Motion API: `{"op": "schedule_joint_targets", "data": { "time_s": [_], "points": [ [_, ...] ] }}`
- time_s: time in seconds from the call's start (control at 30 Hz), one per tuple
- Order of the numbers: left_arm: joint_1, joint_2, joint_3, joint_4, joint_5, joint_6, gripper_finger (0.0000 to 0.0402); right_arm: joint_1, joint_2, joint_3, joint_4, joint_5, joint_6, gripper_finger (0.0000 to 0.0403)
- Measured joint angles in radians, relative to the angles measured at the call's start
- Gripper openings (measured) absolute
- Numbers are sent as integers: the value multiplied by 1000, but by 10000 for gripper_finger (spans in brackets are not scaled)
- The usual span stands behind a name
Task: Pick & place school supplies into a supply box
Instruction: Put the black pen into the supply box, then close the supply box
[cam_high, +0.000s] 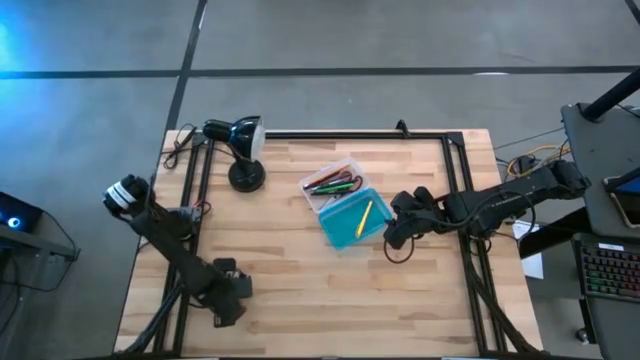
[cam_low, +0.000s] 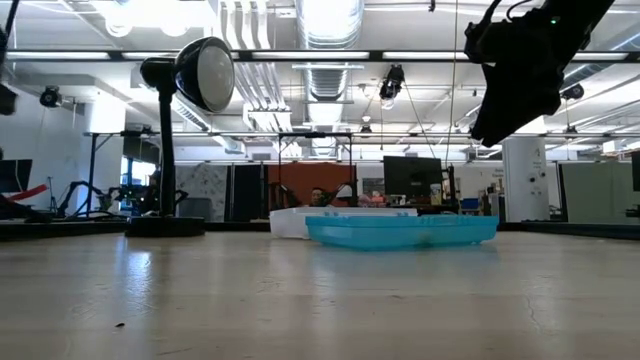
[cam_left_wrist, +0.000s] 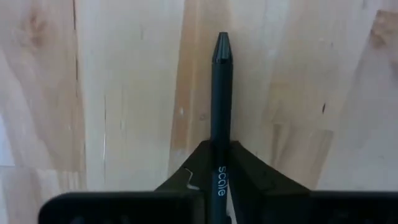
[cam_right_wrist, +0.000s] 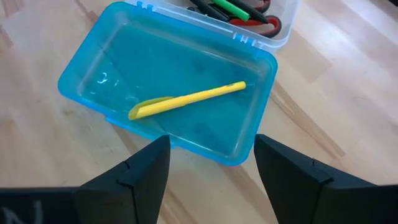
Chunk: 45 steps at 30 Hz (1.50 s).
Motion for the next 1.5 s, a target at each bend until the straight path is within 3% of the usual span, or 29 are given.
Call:
{"op": "schedule_joint_targets", "data": {
  "time_s": [0.23, 0.5, 0.63, 0.73, 0.87, 1.2, 1.37, 1.5],
  "points": [
    [216, -41, -24, 61, 0, 112, 12, -4, 0, 0, 0, 0, 0, 224],
    [530, -141, -17, 263, -247, 169, 7, -5, 0, -1, 3, 72, 60, 224],
    [680, -185, 87, 327, -279, 277, 7, -5, 0, -1, 4, 72, 64, 224],
    [756, -176, 211, 321, -284, 448, 7, -5, 0, -1, 3, 72, 64, 224],
    [844, -102, 385, 302, -276, 622, 7, -2, 0, -1, 3, 72, 64, 224],
    [1005, 258, 715, 190, -205, 794, 10, 53, -1, 13, 0, 33, 59, 224],
    [1022, 340, 792, 138, -210, 764, 53, 99, -1, 11, -2, -143, 64, 224],
    [1021, 324, 794, 129, -215, 765, 74, 162, -1, 1, -30, -179, 141, 224]
  ]
}}
